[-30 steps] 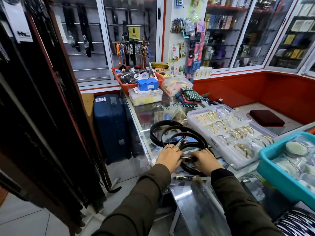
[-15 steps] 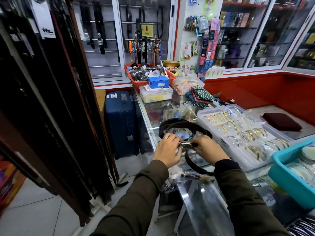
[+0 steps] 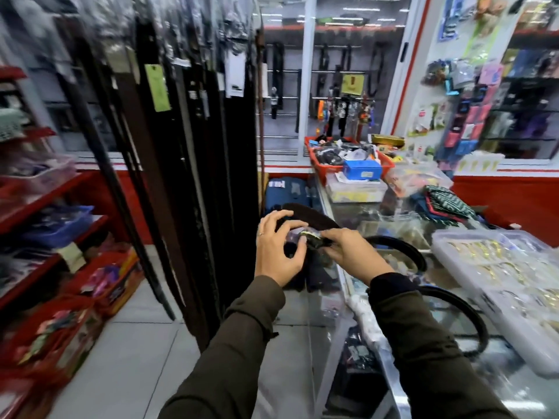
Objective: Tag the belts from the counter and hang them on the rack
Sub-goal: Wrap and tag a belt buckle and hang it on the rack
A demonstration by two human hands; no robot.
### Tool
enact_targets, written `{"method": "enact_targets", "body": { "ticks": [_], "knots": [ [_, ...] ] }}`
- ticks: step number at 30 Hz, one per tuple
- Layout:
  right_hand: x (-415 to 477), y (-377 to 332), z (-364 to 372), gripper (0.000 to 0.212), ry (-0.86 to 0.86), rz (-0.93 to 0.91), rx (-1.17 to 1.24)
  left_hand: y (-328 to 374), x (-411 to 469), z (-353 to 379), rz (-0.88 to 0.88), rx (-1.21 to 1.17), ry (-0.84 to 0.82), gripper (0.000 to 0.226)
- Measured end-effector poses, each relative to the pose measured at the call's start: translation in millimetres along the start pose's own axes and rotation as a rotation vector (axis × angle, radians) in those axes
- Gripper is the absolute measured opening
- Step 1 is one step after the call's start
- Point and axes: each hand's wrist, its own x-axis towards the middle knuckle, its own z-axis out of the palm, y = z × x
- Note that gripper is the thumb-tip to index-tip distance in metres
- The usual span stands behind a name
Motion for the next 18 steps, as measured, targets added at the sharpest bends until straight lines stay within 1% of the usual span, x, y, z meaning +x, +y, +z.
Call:
{"method": "enact_targets", "body": {
  "ticks": [3,5,7,8,11,13,14,16,18],
  "knots": [
    [16.2,-24.3,8.5,0.031,-0.008,-0.05,0.126,-8.2,-5.1,-23.8,-0.149,-0.062,0.124,0.028],
    [24.2,-37.4,15.1,0.033,-0.011,-0.058,0.226,-11.0,-7.9,-36.6,-0.235,-0.107,0.237,0.03],
    [29.2,-51.3,22.2,0.037,0.001,-0.07,0.311,-12.5,-11.1,-50.1,-0.302,-0.206,0.316,0.029],
    [31.1,-57.6,26.1,0.039,0.017,-0.084,0.341,-13.0,-12.1,-56.3,-0.326,-0.268,0.321,0.028],
    [33.7,-76.3,35.5,0.041,0.074,-0.129,0.434,-15.4,-10.3,-73.0,-0.432,-0.415,0.292,0.038],
    [32.2,-89.0,37.3,0.033,0.077,-0.13,0.483,-17.1,-7.4,-83.1,-0.494,-0.485,0.301,0.038],
    [31.2,-96.0,37.1,0.029,0.077,-0.133,0.513,-17.0,-6.1,-88.7,-0.515,-0.519,0.296,0.035],
    [31.2,-107.7,37.1,0.036,0.079,-0.15,0.571,-17.3,-4.9,-99.0,-0.533,-0.552,0.258,0.028],
    [32.0,-118.0,36.1,0.037,0.117,-0.174,0.598,-19.7,-3.7,-111.6,-0.508,-0.532,0.249,0.015]
  ]
}}
